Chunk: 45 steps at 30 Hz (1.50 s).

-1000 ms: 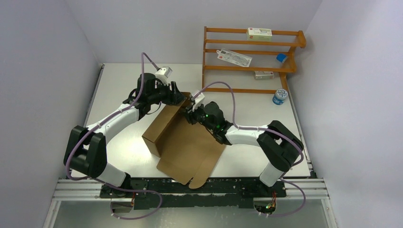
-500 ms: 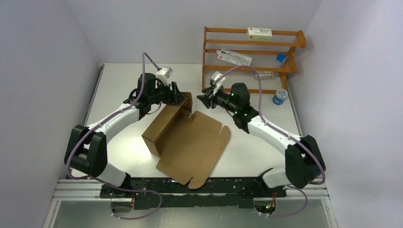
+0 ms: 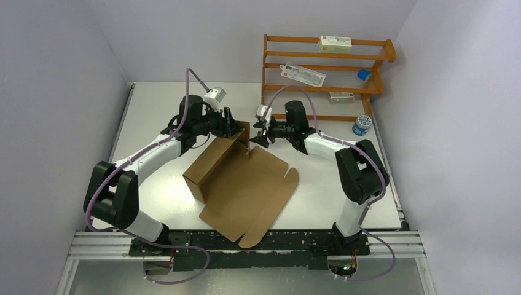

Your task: Fold the paper box

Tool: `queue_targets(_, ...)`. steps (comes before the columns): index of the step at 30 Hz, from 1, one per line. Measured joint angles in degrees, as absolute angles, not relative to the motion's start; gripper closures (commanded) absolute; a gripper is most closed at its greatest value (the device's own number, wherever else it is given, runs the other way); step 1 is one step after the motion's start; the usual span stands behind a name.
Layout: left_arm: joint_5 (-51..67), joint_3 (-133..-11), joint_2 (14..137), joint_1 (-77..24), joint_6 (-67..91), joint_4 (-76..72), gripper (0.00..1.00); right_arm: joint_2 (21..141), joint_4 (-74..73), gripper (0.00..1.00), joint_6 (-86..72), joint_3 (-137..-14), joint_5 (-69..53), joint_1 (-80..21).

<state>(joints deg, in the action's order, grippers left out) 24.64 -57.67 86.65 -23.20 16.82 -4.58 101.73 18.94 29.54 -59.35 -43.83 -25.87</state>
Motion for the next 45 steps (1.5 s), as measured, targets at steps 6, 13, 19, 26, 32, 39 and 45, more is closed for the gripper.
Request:
queue_targets(6, 25.8, -57.8, 87.4, -23.8, 17.1, -5.1, 0.40, 104.5, 17.9, 0.37, 34.7, -61.4, -50.6, -26.5)
queue_targets(13, 26.6, -58.5, 88.1, -24.3, 17.1, -5.5, 0.40, 105.1, 19.6, 0.45, 34.5, -61.2, -52.5, -28.7)
queue_targets(19, 26.8, -58.5, 88.4, -24.3, 17.2, -6.1, 0.40, 105.8, 24.0, 0.57, 31.7, -60.3, -50.3, -29.1)
queue_targets(26, 26.5, -58.5, 88.5, -23.8, 17.2, -6.2, 0.40, 105.9, 25.6, 0.57, 29.4, -60.2, -46.0, -30.5)
queue_targets(32, 26.1, -58.7, 88.5, -23.8, 17.6, -5.8, 0.40, 105.7, 28.3, 0.50, 28.4, -58.5, -45.9, -30.7)
queue_targets(39, 27.9, -58.7, 88.7, -22.5, 20.4, -5.9, 0.37, 105.1, 27.6, 0.49, 30.8, -58.0, -44.8, -31.2)
queue_targets(45, 30.8, -58.7, 89.9, -21.2, 22.5, -6.7, 0.35, 105.1, 26.2, 0.52, 32.6, -58.0, -42.4, -31.7)
